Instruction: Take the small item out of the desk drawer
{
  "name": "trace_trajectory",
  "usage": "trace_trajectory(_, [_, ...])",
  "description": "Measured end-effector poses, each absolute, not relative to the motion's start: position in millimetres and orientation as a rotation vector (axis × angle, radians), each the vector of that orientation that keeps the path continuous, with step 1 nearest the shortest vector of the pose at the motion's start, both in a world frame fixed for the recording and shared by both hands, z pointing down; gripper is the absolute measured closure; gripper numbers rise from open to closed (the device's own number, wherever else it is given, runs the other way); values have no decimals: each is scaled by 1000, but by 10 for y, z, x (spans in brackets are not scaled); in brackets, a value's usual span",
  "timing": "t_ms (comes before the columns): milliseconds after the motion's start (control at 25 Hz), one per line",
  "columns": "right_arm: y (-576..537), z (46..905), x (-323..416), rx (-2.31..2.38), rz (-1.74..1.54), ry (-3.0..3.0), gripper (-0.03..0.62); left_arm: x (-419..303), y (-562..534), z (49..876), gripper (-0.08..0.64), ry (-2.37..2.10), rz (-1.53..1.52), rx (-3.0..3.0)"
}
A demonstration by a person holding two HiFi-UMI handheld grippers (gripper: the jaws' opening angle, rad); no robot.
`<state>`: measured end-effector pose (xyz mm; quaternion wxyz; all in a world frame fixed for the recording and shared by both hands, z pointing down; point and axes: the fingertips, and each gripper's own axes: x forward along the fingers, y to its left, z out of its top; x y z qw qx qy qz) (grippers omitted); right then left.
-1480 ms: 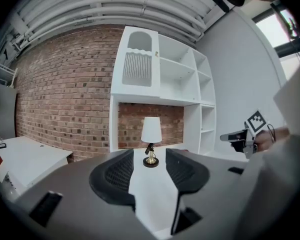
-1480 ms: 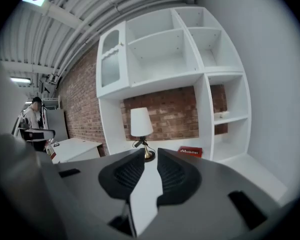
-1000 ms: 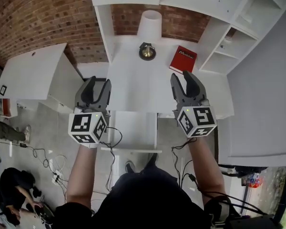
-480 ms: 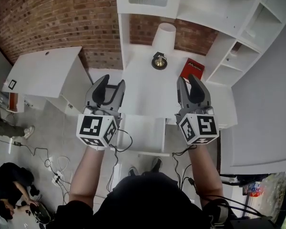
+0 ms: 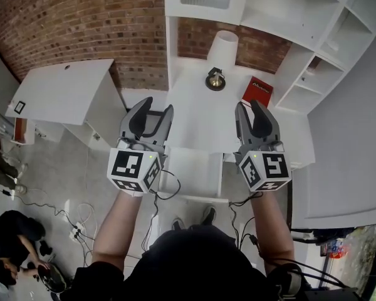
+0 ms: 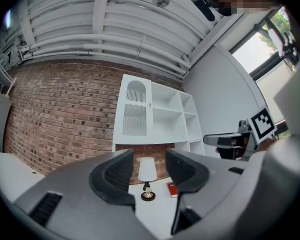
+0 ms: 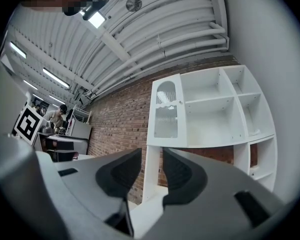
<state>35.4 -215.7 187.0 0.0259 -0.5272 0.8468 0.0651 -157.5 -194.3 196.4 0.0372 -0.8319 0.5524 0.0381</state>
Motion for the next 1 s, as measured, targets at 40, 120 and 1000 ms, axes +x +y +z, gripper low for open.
trace_trajectory(40, [-2147, 1886, 345, -1635, 197, 2620, 472, -1598, -1932, 1967, 360, 1697, 121, -2557])
trace_trajectory(120, [-2128, 1911, 327, -1645, 190, 2626, 474, -1637, -1917, 1970, 360, 1700, 125, -2561])
trace_trajectory(1000, [-2201, 2045, 264, -1665, 147, 2649, 477, -1875, -2033, 2093, 360, 1744, 131, -2566])
